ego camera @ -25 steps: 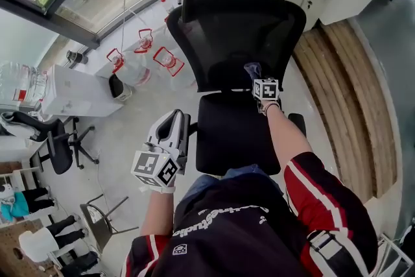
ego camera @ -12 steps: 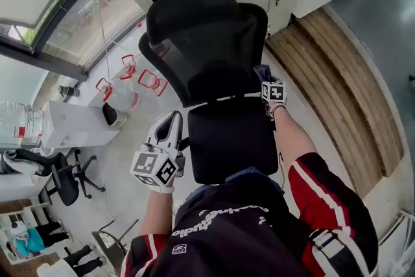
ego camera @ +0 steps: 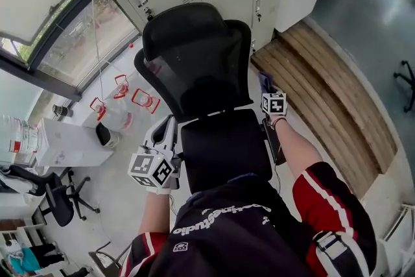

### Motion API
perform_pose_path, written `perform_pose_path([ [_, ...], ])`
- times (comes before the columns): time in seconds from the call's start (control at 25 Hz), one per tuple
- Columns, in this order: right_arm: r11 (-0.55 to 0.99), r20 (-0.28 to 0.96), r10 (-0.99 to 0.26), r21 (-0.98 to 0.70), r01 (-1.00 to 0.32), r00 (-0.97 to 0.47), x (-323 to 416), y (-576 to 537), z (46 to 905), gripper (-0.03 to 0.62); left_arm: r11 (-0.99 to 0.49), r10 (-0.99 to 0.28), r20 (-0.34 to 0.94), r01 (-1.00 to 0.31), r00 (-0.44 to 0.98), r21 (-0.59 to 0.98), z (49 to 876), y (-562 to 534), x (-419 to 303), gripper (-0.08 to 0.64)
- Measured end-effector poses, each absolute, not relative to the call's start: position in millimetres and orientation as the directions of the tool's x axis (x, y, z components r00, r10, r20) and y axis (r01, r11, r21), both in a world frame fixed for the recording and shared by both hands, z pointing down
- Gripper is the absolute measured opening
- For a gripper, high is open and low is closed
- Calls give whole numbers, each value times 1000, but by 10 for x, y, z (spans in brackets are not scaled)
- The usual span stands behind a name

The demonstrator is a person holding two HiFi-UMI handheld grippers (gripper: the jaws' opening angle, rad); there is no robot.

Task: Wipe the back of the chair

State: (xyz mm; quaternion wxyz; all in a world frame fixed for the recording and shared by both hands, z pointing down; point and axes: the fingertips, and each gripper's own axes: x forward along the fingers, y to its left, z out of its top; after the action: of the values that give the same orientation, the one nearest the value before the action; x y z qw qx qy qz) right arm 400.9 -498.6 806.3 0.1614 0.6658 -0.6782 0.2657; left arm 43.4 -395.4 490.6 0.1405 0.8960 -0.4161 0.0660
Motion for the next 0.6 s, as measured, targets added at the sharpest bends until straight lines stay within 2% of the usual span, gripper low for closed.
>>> perform_pose_path([
  [0.32, 198, 419, -889, -8, -980, -183, 3004, -4578, 6447, 61, -613, -749, 167, -766, 642, 194, 4539, -3739, -8, 25],
  [0.6, 321, 293, -900, -56, -945, -323, 1903, -3870, 5202, 61, -601, -769, 145, -781, 623, 169, 4246, -3432, -511, 25],
])
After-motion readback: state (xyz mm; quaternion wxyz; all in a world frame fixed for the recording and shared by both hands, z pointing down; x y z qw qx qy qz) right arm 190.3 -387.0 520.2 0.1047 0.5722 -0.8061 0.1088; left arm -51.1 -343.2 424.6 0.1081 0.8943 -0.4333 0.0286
